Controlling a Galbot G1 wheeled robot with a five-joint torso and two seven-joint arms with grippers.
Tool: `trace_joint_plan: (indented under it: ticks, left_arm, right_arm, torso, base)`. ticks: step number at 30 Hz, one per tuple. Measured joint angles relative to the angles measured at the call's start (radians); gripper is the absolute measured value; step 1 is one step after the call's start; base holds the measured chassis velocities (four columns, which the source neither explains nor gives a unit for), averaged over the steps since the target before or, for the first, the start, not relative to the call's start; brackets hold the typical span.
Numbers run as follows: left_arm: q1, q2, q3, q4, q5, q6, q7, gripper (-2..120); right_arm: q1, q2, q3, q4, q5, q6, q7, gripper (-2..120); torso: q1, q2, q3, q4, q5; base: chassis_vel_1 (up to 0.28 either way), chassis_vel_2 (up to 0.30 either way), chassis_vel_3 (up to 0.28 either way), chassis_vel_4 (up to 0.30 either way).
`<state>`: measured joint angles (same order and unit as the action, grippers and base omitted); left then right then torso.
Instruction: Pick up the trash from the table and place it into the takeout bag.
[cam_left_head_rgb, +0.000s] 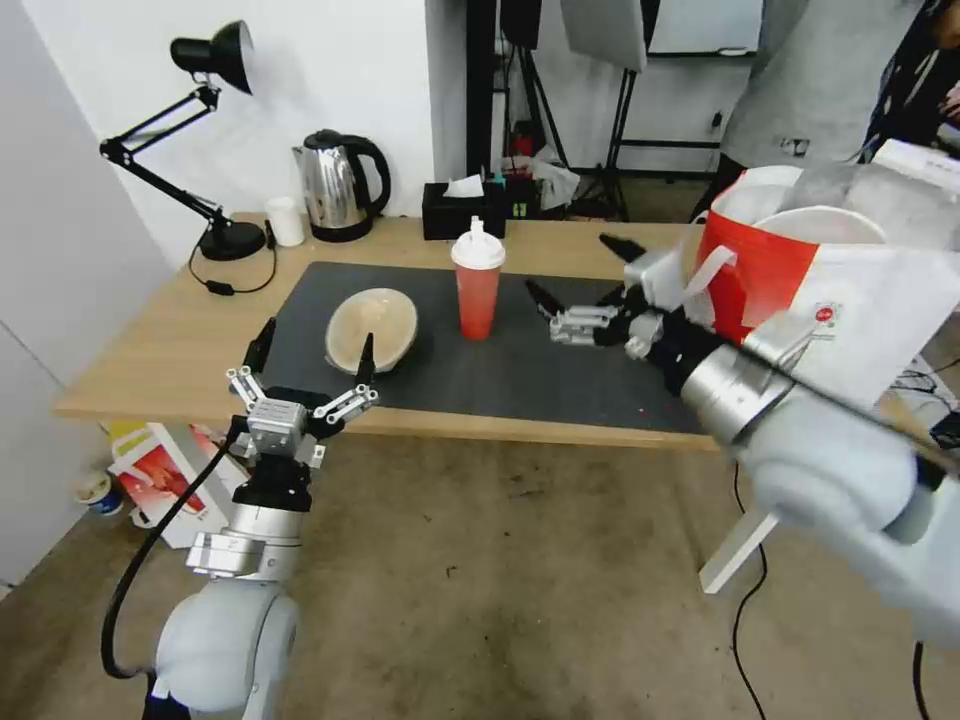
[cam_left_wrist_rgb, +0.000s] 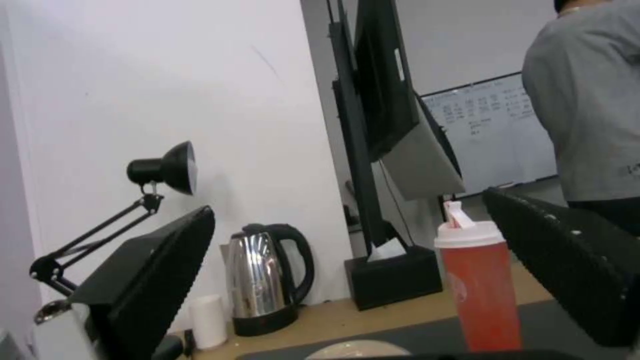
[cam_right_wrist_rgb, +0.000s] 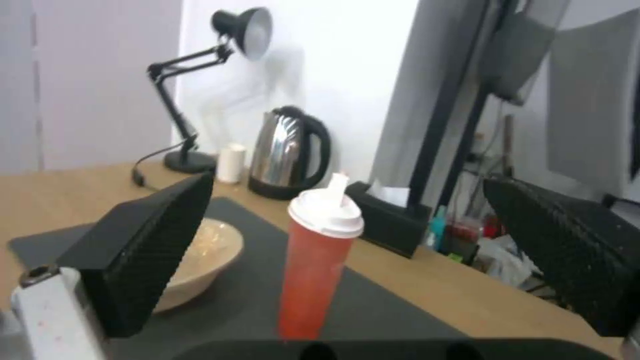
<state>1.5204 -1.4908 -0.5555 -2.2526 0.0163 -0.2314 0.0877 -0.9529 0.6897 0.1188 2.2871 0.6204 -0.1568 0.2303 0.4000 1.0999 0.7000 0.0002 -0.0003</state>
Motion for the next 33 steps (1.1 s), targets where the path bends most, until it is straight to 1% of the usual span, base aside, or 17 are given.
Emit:
trace_joint_plan:
  ticks: [1, 3, 4, 5, 7, 8, 10, 14, 19, 23, 29, 33]
  left_arm:
    - [0.0, 0.0, 0.0, 0.0, 0.0, 0.0, 0.0, 100]
    - [-0.001, -0.004, 0.0, 0.003, 0.002, -0.004, 0.0, 100]
    - [-0.002, -0.006, 0.0, 0.004, 0.002, -0.004, 0.0, 100]
    - [-0.002, -0.006, 0.0, 0.004, 0.002, -0.004, 0.0, 100]
    - [-0.002, -0.006, 0.0, 0.004, 0.003, -0.004, 0.0, 100]
    - [-0.003, -0.006, 0.0, 0.004, 0.003, -0.005, 0.0, 100]
    - [-0.002, -0.006, -0.001, 0.004, 0.003, -0.005, 0.0, 100]
    - [0.003, -0.007, -0.001, 0.003, 0.004, -0.006, 0.0, 100]
    - [0.007, -0.004, -0.002, -0.004, 0.005, -0.007, 0.0, 100]
    - [0.011, -0.003, -0.003, -0.01, 0.005, -0.007, 0.0, 100]
    - [0.017, -0.001, -0.003, -0.018, 0.005, -0.008, 0.001, 100]
    - [0.02, -0.002, -0.001, -0.019, 0.008, -0.008, 0.001, 100]
  right_arm:
    - [0.0, 0.0, 0.0, 0.0, 0.0, 0.0, 0.0, 100]
    - [-0.084, 0.044, 0.021, -0.008, -0.082, 0.063, 0.006, 100]
    - [-0.113, 0.059, 0.026, -0.011, -0.11, 0.084, 0.01, 100]
    - [-0.113, 0.059, 0.026, -0.011, -0.11, 0.084, 0.01, 100]
    - [-0.172, 0.086, 0.032, -0.016, -0.162, 0.129, 0.02, 100]
    - [-0.222, 0.11, 0.038, -0.02, -0.209, 0.164, 0.027, 100]
    - [-0.247, 0.122, 0.041, -0.022, -0.232, 0.18, 0.029, 100]
    - [-0.367, 0.184, 0.046, -0.024, -0.333, 0.254, 0.037, 100]
    - [-0.432, 0.222, 0.027, -0.013, -0.381, 0.273, 0.051, 100]
    - [-0.457, 0.242, 0.006, -0.006, -0.386, 0.273, 0.059, 100]
    - [-0.457, 0.257, -0.017, -0.011, -0.388, 0.27, 0.059, 100]
    - [-0.419, 0.256, -0.038, -0.038, -0.374, 0.26, 0.055, 100]
  torso:
    - [0.0, 0.0, 0.0, 0.0, 0.0]
    - [0.0, 0.0, 0.0, -0.0002, 0.0002]
    - [0.0, 0.0, 0.0, -0.0003, 0.0003]
    - [0.0, 0.0, 0.0, -0.0003, 0.0003]
    - [0.0, 0.0, 0.0, -0.0002, 0.0002]
    - [0.0, 0.0, 0.0, -0.0001, 0.0001]
    - [0.0, 0.0, 0.0, -0.0003, 0.0003]
    - [0.0, 0.0, 0.0, -0.0002, 0.0001]
    - [0.0, 0.0, 0.0, -0.0001, 0.0001]
    - [0.0, 0.0, 0.0, -0.0002, 0.0001]
    - [0.0, 0.0, 0.0, -0.0002, 0.0002]
    - [0.0, 0.0, 0.0, -0.0002, 0.0003]
  base:
    - [0.0, 0.0, 0.0, 0.0]
    - [0.0, 0.0, 0.0, 0.0]
    - [0.0, 0.0, 0.0, 0.0]
    - [0.0, 0.0, 0.0, 0.0]
    - [0.0, 0.0, 0.0, 0.0]
    - [0.0, 0.0, 0.0, 0.0]
    - [0.0, 0.0, 0.0, 0.0]
    - [0.0, 0.0, 0.0, 0.0]
    - [0.0, 0.0, 0.0, 0.0]
    - [0.0, 0.0, 0.0, 0.0]
    - [0.0, 0.0, 0.0, 0.0]
    - [0.0, 0.0, 0.0, 0.0]
